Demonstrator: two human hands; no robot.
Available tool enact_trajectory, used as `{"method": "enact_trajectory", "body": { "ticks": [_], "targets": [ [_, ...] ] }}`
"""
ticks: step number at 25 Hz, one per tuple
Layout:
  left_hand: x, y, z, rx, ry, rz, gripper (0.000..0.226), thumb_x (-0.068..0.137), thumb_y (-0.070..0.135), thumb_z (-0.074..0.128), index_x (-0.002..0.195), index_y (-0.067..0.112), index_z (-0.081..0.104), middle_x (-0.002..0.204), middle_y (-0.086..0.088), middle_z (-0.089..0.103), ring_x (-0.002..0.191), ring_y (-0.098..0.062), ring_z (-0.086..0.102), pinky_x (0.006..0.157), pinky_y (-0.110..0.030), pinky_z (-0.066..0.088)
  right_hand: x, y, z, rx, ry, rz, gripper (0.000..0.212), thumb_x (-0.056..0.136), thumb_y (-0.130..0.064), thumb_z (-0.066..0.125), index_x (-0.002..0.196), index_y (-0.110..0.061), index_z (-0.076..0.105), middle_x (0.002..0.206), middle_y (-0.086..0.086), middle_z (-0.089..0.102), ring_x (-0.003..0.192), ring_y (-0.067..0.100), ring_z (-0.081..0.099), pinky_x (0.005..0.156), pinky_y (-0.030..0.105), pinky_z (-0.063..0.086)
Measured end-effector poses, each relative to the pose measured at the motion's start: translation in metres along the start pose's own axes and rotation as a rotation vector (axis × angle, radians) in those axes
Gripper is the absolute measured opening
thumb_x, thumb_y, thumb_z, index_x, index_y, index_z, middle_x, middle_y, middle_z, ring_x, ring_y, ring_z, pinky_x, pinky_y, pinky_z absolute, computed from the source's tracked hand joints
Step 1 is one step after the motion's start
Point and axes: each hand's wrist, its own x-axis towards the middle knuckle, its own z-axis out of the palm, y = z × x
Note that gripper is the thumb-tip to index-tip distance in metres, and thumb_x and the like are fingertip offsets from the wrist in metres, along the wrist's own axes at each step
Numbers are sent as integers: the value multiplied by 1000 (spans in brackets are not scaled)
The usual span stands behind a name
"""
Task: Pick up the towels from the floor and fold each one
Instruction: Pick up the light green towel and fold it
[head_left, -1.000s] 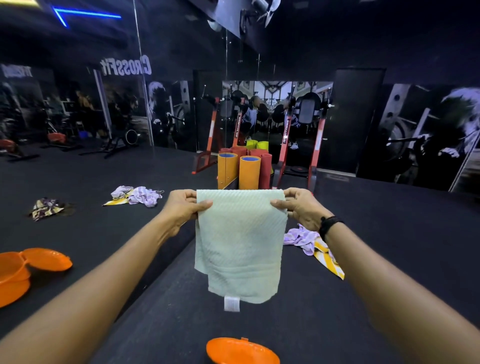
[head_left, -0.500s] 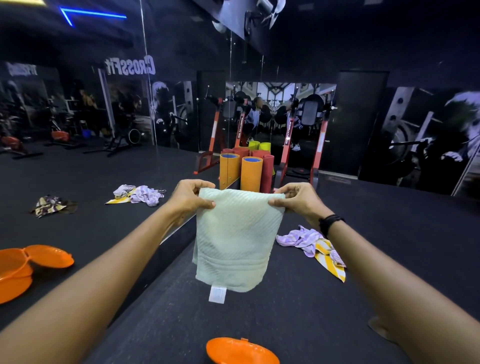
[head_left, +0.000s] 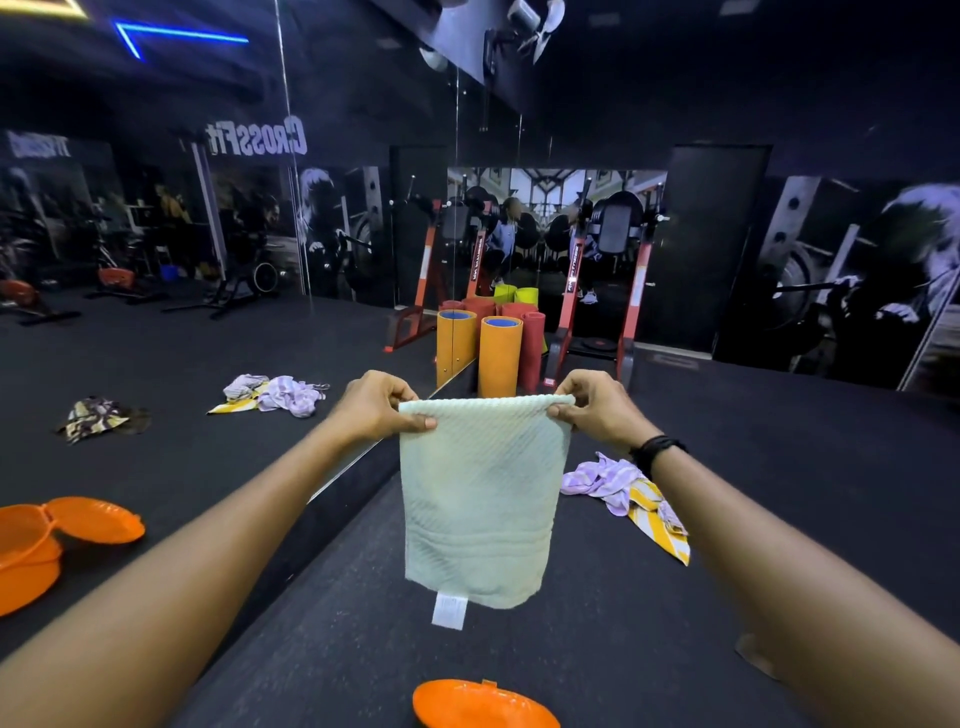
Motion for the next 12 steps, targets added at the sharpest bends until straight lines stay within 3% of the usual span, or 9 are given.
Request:
{"method": "enact_trajectory", "body": {
  "ticks": [1, 3, 5, 6, 9, 10, 12],
  "targets": [
    [-1, 3, -1, 13, -52, 1, 24, 64, 33, 88, 72, 18, 70, 76, -4, 72, 73, -16, 65, 71, -35, 55, 0, -2, -5, 22, -58, 2, 14, 82, -12, 75, 80, -9, 61, 80, 5, 67, 71, 15, 61, 59, 27, 51],
    [3, 18, -7, -133, 42, 55, 22, 66, 29, 87, 77, 18, 71, 78, -3, 73, 75, -16, 68, 71, -34, 58, 6, -16, -21, 187, -72, -39, 14, 83, -7, 72, 79, -10, 60, 73, 4, 65, 62, 11, 61, 57, 28, 51],
    [5, 32, -14, -493, 181, 140, 19, 76, 25, 80, 90, 17, 70, 88, -3, 73, 81, -15, 70, 72, -30, 59, 13, -25, -41, 550, -25, -34, 18, 81, -13, 73, 93, -11, 60, 82, 6, 69, 68, 12, 67, 62, 31, 55],
    [4, 36, -16, -575, 138, 150, 19, 80, 25, 75, 96, 16, 68, 91, 1, 73, 81, -11, 70, 69, -25, 58, 16, -26, -47, 667, -90, -10, 36, 76, -24, 77, 105, -11, 60, 92, 7, 72, 78, 15, 69, 67, 33, 57],
    [-10, 12, 5, -460, -129, -1, 15, 84, 22, 71, 93, 11, 68, 78, 6, 74, 72, -9, 69, 54, -14, 49, -2, -1, -19, 582, -283, 122, 86, 50, -51, 89, 118, -7, 60, 108, 12, 71, 90, 23, 69, 68, 35, 58],
    [-10, -2, 15, -475, -119, -54, 17, 84, 23, 71, 92, 9, 68, 81, 3, 75, 77, -15, 70, 55, -16, 49, -6, 8, -3, 589, -281, 153, 89, 51, -51, 89, 120, -4, 58, 107, 14, 71, 88, 24, 69, 65, 34, 58],
    [-7, -20, 29, -530, -5, -131, 32, 81, 29, 76, 103, 8, 65, 98, -6, 73, 91, -25, 69, 65, -27, 54, -11, 15, 18, 705, -140, 254, 76, 72, -32, 83, 130, -2, 44, 107, 17, 69, 81, 23, 67, 59, 31, 55]
  ]
}}
